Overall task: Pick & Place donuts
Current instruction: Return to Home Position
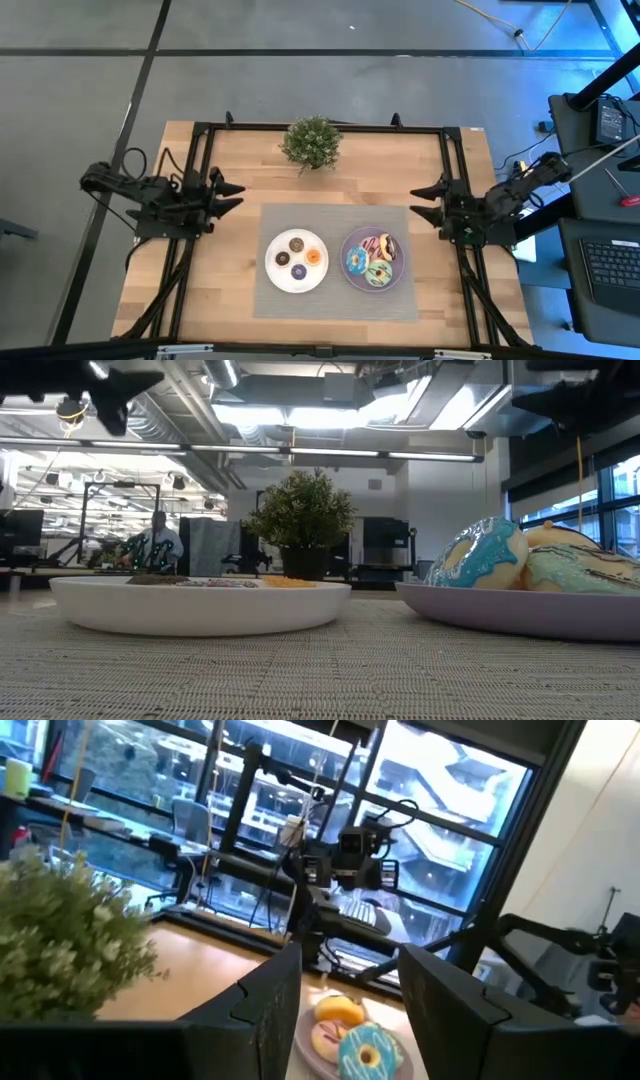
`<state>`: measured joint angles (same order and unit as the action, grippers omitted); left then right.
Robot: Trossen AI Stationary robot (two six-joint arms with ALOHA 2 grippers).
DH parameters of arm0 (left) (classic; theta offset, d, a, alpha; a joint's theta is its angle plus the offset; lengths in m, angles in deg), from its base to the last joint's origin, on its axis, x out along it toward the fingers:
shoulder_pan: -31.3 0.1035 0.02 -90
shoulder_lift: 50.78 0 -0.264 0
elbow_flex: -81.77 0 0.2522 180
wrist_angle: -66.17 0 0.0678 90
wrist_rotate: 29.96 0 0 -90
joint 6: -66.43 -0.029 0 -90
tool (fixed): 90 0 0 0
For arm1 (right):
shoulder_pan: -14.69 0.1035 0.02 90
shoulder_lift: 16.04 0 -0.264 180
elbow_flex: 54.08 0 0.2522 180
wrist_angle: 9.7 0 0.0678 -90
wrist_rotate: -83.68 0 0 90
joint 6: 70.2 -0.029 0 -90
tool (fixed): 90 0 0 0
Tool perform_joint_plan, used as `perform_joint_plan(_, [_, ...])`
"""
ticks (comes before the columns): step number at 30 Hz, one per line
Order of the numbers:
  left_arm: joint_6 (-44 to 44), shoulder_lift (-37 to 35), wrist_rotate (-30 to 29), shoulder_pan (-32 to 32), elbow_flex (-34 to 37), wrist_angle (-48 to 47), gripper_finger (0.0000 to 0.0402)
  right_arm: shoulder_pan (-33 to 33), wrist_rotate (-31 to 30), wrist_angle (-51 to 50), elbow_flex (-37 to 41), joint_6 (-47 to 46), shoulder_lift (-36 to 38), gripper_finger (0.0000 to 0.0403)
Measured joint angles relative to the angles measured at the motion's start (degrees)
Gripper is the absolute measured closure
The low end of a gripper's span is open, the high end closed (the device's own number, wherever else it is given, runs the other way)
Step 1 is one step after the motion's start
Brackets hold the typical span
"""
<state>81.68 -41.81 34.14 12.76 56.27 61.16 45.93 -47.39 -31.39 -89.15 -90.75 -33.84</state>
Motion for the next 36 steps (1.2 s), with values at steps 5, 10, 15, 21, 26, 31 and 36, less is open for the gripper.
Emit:
perform_joint_plan(5, [0.72,-6.29,0.04,0.80,5.21,0.09,0.0235,-0.39,0.08,-0.26,4.03,0.11,5.30,0.0160])
perform_joint_plan(10, [1.42,-8.94,-0.05,1.78,8.47,0.39,0.0239,-0.39,-0.14,-1.31,6.09,0.14,10.09,0.0160])
perform_joint_plan(15, [0.61,-8.98,-0.18,3.67,8.62,-1.34,0.0238,-0.39,-3.48,-4.71,7.55,1.42,16.53,0.0160])
perform_joint_plan(21, [0.55,-8.98,-0.34,7.45,8.62,-4.77,0.0236,-0.52,-4.09,-9.40,6.50,1.40,17.73,0.0160])
perform_joint_plan(26, [1.55,-8.98,2.84,11.89,8.62,-5.77,0.0240,-0.76,-6.02,-10.51,6.79,1.30,17.75,0.0160])
perform_joint_plan(31, [2.97,-8.98,9.07,15.03,8.62,-7.05,0.0236,-0.76,-3.89,-8.32,9.83,-1.21,17.74,0.0160])
perform_joint_plan(36, [2.83,-8.98,9.64,17.38,9.87,-6.04,0.0237,-0.76,-3.48,-3.08,12.80,-0.32,17.72,0.0160])
